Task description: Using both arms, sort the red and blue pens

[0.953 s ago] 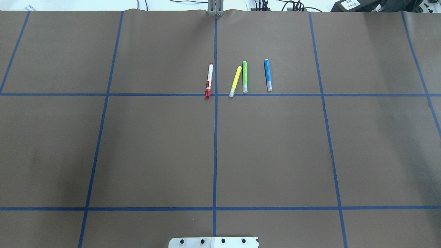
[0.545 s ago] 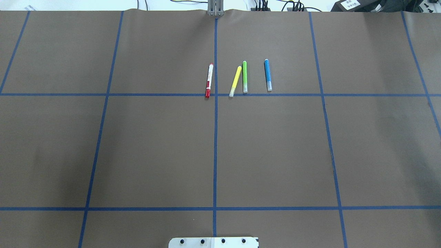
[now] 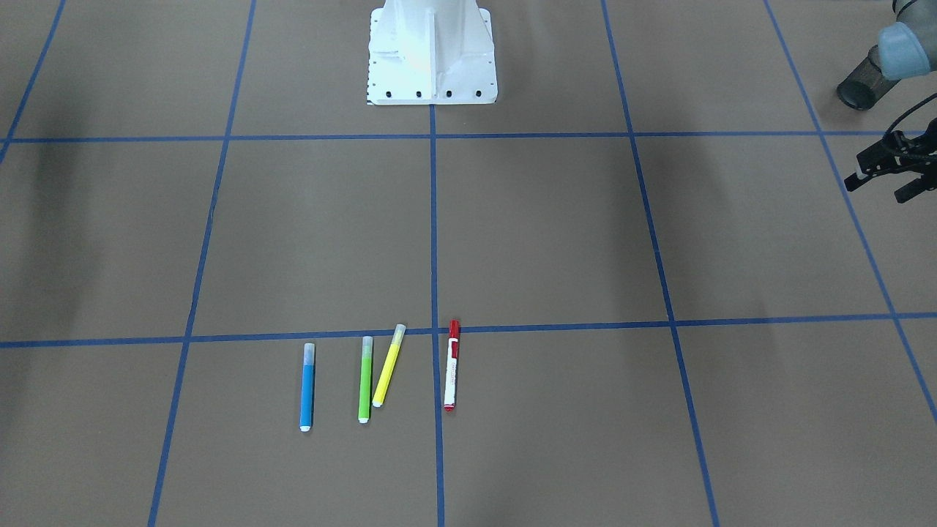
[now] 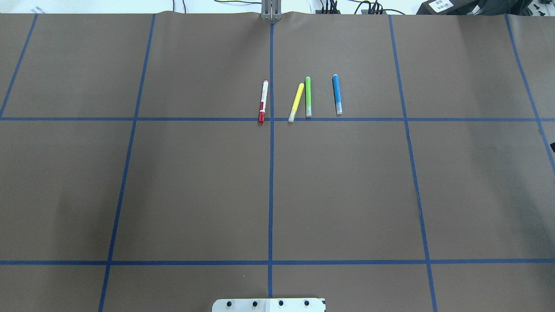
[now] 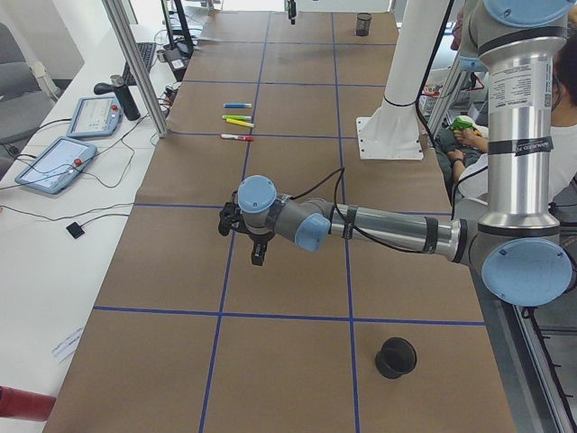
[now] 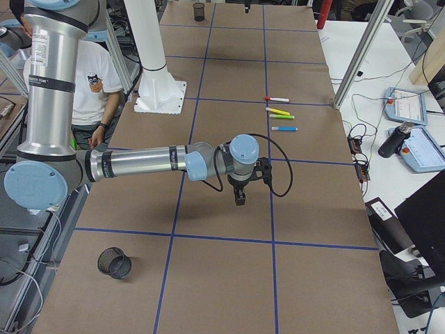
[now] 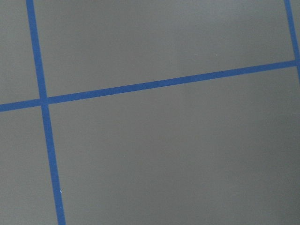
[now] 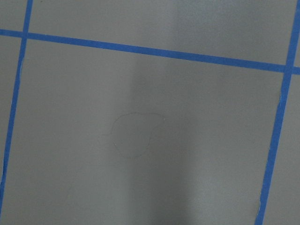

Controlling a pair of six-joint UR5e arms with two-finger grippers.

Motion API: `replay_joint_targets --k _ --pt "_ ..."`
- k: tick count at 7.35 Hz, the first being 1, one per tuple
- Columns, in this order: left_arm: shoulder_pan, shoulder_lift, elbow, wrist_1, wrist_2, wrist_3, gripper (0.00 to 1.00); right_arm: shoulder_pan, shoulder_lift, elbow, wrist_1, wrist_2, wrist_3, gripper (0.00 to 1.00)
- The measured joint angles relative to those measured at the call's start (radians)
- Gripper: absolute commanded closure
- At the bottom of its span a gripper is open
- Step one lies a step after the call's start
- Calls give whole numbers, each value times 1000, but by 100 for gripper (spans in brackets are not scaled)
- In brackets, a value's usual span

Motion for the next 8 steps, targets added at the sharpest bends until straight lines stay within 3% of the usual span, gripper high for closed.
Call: replay_joint_targets --k 2,5,7,8 --pt "48 -95 -24 6 22 -68 1 -11 1 -3 0 2 9 0" --pt "292 -372 1 112 198 -273 1 -15 5 1 0 5 13 0" --pt "433 -604 91 262 298 -355 1 -15 9 4 1 2 13 0" --pt "477 -705 191 262 317 -383 1 -16 13 4 1 1 13 0"
